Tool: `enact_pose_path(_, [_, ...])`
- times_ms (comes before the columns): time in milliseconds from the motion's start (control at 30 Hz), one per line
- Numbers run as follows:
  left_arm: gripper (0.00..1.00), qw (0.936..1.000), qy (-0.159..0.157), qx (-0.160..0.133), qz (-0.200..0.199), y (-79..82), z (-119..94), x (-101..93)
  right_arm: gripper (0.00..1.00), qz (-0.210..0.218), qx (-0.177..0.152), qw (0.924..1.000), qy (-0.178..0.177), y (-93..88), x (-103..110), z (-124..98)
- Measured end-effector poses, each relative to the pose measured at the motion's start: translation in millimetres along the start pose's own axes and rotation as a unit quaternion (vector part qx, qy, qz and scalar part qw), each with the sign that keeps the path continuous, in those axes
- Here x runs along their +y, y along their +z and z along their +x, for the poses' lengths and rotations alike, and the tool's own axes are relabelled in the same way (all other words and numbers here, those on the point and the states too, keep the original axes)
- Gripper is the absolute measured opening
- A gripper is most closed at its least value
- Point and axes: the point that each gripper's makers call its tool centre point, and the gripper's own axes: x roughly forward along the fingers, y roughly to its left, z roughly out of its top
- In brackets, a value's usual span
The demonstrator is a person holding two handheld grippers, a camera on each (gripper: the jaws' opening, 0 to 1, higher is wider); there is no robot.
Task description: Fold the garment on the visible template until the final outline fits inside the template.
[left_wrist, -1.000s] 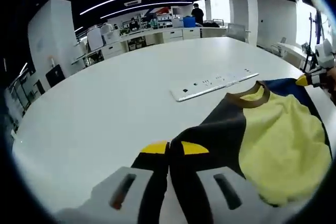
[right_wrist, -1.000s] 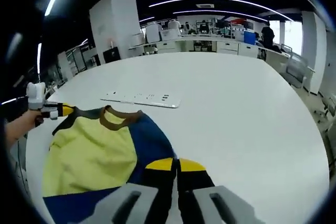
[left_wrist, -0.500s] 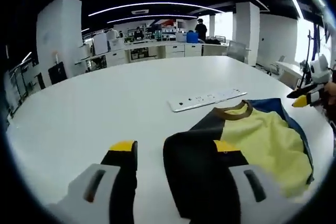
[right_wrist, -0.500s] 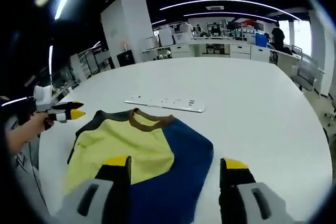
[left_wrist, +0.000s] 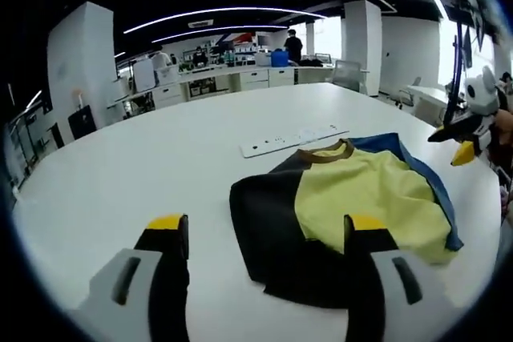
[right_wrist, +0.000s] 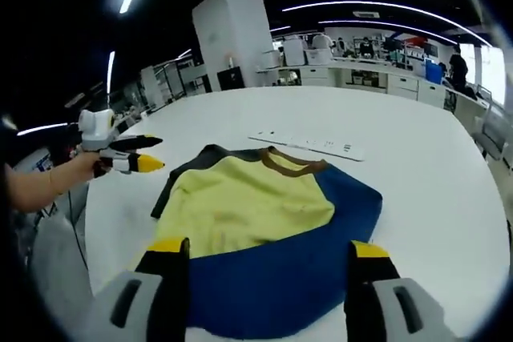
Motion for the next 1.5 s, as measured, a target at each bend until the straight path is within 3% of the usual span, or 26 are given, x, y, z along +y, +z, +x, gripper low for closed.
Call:
enact_pose_path(167, [0.78,1.0000,0.000,0.005,0.008,-9.7,-12.1,-4.7,0.80,-0.006,0.003,0.9996,0.026,-15.2,29.2,-7.5])
enact_pose_path(333, [0.72,0.9997,0.006,0.004,0.021,-17.2,-23.6,-8.1,0.78,-0.019,0.011,0.9991,0.036,-29.7,50.9,-8.2])
enact_pose_path(600, [0.56,0.9994,0.025,0.022,0.011,-40.4,-29.2,-7.1,0.62,-0.020,0.000,0.9986,0.048,-46.0,81.9,-9.7])
enact_pose_path(800, [0.44,0.9984,0.039,0.040,-0.010,-60.9,-28.8,-10.2,0.52,-0.044,0.017,0.9976,0.050,-66.8,99.6,-6.5])
enact_pose_path(967, [0.37,0.9975,0.042,0.046,-0.035,-70.4,-26.4,-16.6,0.34,-0.065,0.027,0.9965,0.046,-81.4,107.0,-4.2])
enact_pose_path(1300, [0.23,0.9952,0.055,0.055,-0.059,-82.0,-16.7,-27.8,0.13,-0.082,0.039,0.9955,0.026,-100.0,109.3,8.3])
enact_pose_path(1500, [0.22,0.9938,0.055,0.065,-0.072,-92.6,-12.6,-34.0,0.11,-0.068,0.047,0.9964,0.018,-107.9,106.3,11.6])
